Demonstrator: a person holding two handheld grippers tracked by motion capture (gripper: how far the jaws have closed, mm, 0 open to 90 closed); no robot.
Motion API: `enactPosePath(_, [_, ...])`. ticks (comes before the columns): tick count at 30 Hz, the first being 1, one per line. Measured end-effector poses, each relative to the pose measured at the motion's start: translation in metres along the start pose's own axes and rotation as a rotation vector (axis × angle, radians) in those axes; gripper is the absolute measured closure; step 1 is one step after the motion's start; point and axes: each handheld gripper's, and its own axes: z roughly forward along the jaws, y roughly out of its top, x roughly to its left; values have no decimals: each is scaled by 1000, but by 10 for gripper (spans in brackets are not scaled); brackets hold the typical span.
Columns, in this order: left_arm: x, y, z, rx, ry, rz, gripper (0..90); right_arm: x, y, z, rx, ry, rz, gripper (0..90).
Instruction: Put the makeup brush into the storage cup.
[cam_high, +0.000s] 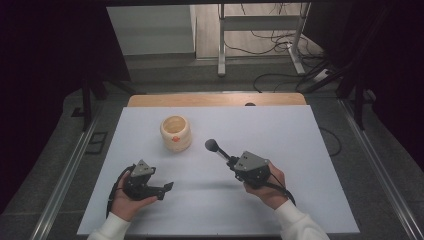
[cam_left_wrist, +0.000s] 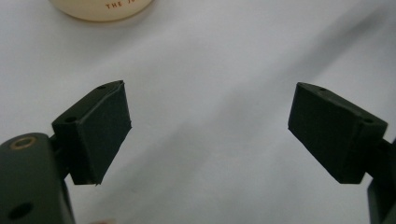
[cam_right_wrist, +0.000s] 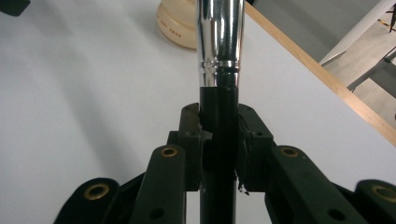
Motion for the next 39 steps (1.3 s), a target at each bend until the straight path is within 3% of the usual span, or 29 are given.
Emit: enactPosePath(39, [0,0,2,3,2,-6,136,-5,15,4,-88,41,137,745])
